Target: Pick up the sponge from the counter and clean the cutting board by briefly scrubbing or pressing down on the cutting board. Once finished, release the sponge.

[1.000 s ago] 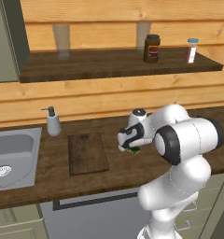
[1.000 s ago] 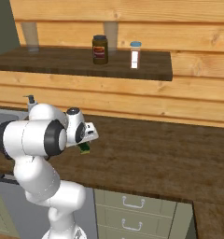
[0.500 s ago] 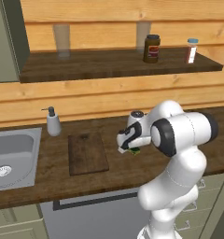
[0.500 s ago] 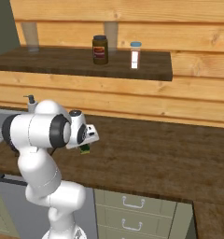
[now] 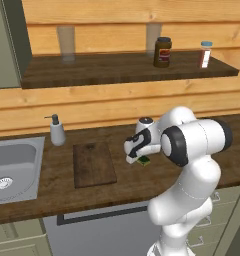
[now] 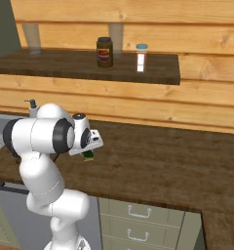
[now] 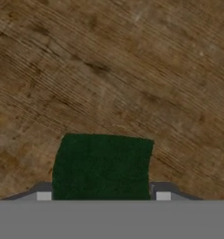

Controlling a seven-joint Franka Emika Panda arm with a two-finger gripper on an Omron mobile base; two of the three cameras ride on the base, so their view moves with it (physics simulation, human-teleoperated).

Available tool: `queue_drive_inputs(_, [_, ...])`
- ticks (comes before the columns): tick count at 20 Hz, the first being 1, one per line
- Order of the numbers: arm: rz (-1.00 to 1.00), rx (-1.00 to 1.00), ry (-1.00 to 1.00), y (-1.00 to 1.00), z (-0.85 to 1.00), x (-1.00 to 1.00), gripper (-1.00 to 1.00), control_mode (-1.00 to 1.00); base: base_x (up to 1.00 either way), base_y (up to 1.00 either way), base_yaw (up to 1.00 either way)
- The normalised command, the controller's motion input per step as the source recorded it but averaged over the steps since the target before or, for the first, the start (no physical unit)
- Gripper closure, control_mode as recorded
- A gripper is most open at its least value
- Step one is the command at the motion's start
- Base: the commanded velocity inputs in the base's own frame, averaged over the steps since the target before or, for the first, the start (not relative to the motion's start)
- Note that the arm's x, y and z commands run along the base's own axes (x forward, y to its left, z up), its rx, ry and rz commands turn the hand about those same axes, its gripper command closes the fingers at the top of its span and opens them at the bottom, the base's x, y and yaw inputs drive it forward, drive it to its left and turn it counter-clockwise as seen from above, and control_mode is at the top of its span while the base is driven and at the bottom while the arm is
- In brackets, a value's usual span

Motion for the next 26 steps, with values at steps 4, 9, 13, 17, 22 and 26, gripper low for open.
queue_drive_inputs(4, [-0.04,0.00,0.00,0.00,-0.01,0.00,1.00,-1.00,0.00,0.00,0.00])
queue_drive_inputs(9, [0.00,0.00,0.00,0.24,0.09,0.10,1.00,-1.00,0.00,0.00,0.00])
queue_drive_inputs(13, [-0.17,0.07,-0.01,0.81,0.36,0.04,1.00,-1.00,0.00,0.00,0.00])
queue_drive_inputs(17, [-0.31,0.19,-0.01,0.94,0.45,0.14,1.00,-1.00,0.00,0.00,0.00])
queue_drive_inputs(22, [-0.25,0.15,-0.01,1.00,0.47,0.22,1.00,-1.00,0.00,0.00,0.00])
queue_drive_inputs(26, [-0.24,0.03,-0.04,0.99,0.21,0.15,1.00,-1.00,0.00,0.00,0.00])
